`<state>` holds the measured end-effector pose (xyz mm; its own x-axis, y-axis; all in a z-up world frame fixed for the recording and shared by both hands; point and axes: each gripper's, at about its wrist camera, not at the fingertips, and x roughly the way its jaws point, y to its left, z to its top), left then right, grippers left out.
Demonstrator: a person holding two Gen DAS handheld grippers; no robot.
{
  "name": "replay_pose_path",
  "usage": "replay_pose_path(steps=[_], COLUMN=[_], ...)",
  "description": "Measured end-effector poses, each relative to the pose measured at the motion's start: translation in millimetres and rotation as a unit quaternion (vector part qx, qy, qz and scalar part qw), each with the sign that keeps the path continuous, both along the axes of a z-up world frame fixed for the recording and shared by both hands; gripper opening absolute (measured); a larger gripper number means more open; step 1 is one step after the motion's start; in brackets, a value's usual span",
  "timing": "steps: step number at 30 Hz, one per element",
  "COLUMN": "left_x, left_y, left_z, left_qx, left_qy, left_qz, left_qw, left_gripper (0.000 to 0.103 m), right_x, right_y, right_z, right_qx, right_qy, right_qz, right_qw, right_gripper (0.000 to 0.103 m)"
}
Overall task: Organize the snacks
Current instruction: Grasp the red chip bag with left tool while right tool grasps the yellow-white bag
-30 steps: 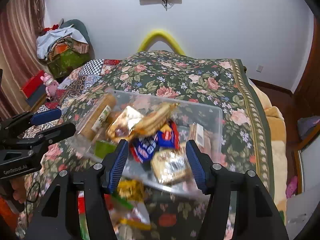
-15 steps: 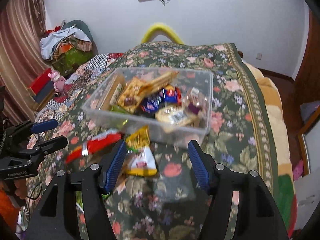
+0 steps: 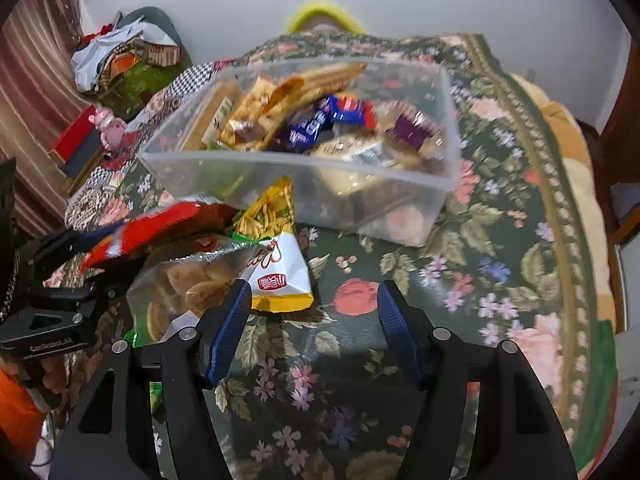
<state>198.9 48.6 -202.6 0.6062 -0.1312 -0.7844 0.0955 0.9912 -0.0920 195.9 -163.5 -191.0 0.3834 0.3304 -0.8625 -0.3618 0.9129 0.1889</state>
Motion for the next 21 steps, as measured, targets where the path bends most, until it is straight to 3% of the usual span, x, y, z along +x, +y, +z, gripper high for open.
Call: replay_pose_path(steps=[8,16,18,21], left_x=[30,44,41,36], left_y=[9,30,28,23], left_z=[-10,-20,-21,-20], left_qx=[-0.006,-0.061,-0.061,-0.045], left_qy=[-0.004,0.006,0.004,0.002], left_qz=[0.004,0.011,0.005,0.007], left_qw=[1.0000,0.9981,0.9981,0.9990], left_gripper=[0.066,0.054,0.045,0.039], right_x=[8,19,17,12], right_y=[23,30,34,40], right_z=[-9,-18,-17,-16], right_qx=[-0.007,0.001,-0.007,-0.013], right_qy=[0.004,0.019,0.012,0.006], right_qz=[0.030,0.037,0.045,0.059], right_qw=[1.000,0.999,0.999,0.998], right_gripper=[0.062,0.062,0.053,0.043])
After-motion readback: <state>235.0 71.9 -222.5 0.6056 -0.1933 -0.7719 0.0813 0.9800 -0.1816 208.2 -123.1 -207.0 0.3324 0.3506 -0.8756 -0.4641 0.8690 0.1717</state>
